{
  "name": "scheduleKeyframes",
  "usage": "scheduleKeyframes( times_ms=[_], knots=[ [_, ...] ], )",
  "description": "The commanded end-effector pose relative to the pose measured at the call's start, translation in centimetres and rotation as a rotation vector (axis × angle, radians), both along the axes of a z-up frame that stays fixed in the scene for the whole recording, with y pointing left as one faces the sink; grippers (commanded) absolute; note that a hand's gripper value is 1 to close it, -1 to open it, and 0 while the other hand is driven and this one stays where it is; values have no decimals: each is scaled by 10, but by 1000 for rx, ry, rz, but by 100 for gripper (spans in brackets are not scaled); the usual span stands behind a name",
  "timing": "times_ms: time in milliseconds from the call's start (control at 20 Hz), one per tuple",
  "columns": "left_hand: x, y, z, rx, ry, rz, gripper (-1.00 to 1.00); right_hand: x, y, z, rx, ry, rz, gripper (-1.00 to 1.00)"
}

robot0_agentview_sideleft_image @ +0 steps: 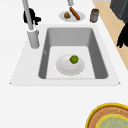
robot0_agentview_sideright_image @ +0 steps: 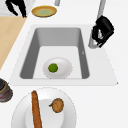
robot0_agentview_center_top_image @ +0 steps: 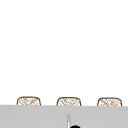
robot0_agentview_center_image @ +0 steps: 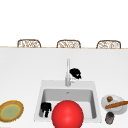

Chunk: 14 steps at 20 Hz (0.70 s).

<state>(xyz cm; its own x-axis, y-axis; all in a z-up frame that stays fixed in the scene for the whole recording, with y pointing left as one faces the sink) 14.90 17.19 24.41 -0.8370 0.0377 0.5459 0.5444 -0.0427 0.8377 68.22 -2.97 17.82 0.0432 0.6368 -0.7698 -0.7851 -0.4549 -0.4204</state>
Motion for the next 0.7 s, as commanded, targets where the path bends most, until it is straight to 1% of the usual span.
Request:
scheduleKeyframes(
  times_ms=[0, 50, 100, 150, 200, 250, 400, 500, 600, 650],
  knots=[
    [0, 0, 0, 0, 0, 0, 0, 0, 1, 1, 14, 43, 91, 100],
    [0, 0, 0, 0, 0, 0, 0, -4, 0, 0, 1, -1, -4, 100],
    [0, 0, 0, 0, 0, 0, 0, 0, 0, 0, 1, -1, 2, 100],
    [0, 0, 0, 0, 0, 0, 0, 1, 3, -1, 7, 29, -9, 100],
    [0, 0, 0, 0, 0, 0, 0, 3, 3, 5, 76, 68, 2, 100],
    [0, 0, 0, 0, 0, 0, 0, 5, 4, 0, 125, 77, -3, 100],
    [0, 0, 0, 0, 0, 0, 0, 9, 5, 0, 130, 80, -20, 100],
    [0, 0, 0, 0, 0, 0, 0, 10, 5, 1, 132, 94, -31, 100],
    [0, 0, 0, 0, 0, 0, 0, 9, -1, 1, 135, 122, -41, 100],
    [0, 0, 0, 0, 0, 0, 0, 12, -1, 1, 139, 120, -40, 100]
  ],
)
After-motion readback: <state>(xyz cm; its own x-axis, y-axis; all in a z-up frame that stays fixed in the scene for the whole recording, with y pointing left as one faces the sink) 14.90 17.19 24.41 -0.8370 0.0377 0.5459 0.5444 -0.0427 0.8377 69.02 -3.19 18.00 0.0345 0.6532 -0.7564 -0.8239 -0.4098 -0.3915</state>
